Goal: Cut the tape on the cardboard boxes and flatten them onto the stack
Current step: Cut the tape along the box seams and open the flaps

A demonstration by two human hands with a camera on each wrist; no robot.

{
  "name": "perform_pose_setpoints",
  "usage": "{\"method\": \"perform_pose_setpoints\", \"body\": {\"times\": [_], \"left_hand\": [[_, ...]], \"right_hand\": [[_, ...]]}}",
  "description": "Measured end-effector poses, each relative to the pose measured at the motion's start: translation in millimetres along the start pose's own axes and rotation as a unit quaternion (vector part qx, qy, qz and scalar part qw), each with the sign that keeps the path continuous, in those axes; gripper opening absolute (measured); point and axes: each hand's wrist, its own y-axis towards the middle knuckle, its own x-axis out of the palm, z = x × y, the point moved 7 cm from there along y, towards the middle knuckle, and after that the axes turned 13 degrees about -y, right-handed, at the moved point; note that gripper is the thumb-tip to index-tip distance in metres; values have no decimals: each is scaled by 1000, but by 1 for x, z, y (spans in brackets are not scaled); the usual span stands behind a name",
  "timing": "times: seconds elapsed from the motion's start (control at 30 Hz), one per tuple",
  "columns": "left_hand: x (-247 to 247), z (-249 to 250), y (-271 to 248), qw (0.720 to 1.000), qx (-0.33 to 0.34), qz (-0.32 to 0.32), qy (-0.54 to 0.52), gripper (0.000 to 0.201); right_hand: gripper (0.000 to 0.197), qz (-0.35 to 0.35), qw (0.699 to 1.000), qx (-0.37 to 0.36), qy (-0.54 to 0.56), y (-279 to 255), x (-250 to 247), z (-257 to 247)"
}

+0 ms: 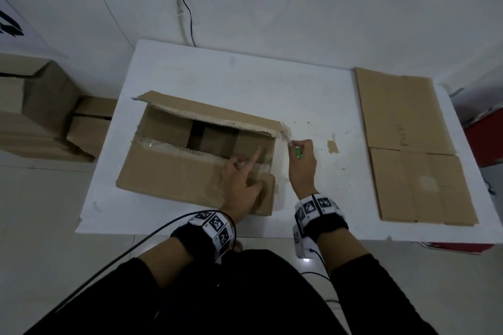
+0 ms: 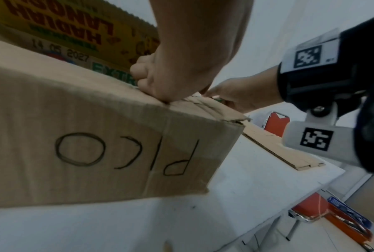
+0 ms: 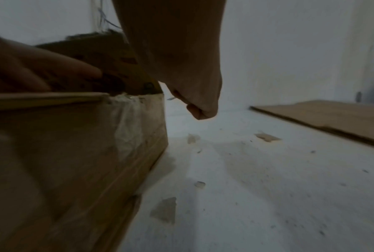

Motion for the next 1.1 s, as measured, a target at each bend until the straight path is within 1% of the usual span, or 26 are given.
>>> {"method": "perform_pose_setpoints", "body": {"times": [0.07,0.13,0.2,0.27,0.3,0.33,0.37,0.4,0.47,0.5,0.57,0.6,0.63,0.67,0.73,0.77,0.8,0.83,0.87,0.9,0.93,0.97,1.0,1.03,1.07,1.1], "left_hand": [[-4,1,1,999,19,5,43,61],[-14,-1,2,992,39,13,117,56],[-30,0,2,972,60,23,228,69],[-50,4,0,944,49,23,325,94],[-61,5,-1,931,38,19,363,107],[-72,6,-1,917,29,10,398,120],[-82,6,-1,903,20,-5,429,131],[-91,5,1,890,13,-28,454,139],[-101,3,5,882,12,-84,463,142],[-102,6,6,881,27,-101,462,139],[-102,19,7,859,99,-84,496,125],[-100,27,6,846,140,-60,512,117],[-96,36,5,835,185,-34,517,105],[-92,46,3,826,233,-5,514,91],[-91,63,-4,815,307,55,489,65],[-93,69,-7,812,329,68,477,60],[-95,75,-11,810,348,69,467,54],[-98,84,-17,808,364,63,458,46],[-101,90,-24,813,372,57,444,39],[-106,95,-28,825,360,53,432,37],[-111,94,-31,842,328,50,426,40],[-118,90,-33,859,279,52,427,43],[-123,80,-36,866,237,59,436,41],[-127,67,-38,868,201,63,450,33],[-130,52,-39,866,174,62,464,21],[-132,38,-38,864,155,53,477,16]], "right_hand": [[17,6,996,84,-30,17,3,28],[23,-30,984,156,-75,24,9,60],[33,-76,966,184,-165,17,14,82],[40,-73,942,185,-271,7,8,87],[41,-52,939,180,-288,5,3,85],[39,-35,947,163,-274,4,-1,76],[33,-37,961,126,-243,6,1,66],[32,-60,975,75,-199,7,8,52],[45,-92,989,-25,-118,0,17,20],[45,-98,989,-57,-90,-3,19,6],[29,-98,988,-79,-84,-6,14,-22],[22,-105,989,-64,-85,-4,10,-33],[19,-115,988,-46,-87,0,6,-41],[21,-133,989,-19,-59,6,4,-48],[23,-168,979,61,98,21,1,-59],[23,-163,964,96,188,29,-2,-68],[24,-140,962,105,212,44,-3,-69],[25,-126,964,86,220,53,-5,-77],[26,-123,976,49,172,65,-2,-84],[26,-127,984,2,128,75,5,-90],[26,-151,986,-28,58,83,17,-92],[33,-176,983,-58,-5,91,33,-90],[46,-195,975,-79,-74,97,47,-87],[60,-209,962,-93,-148,100,62,-83],[68,-215,947,-96,-221,95,71,-82],[74,-205,937,-94,-268,94,80,-80]]}}
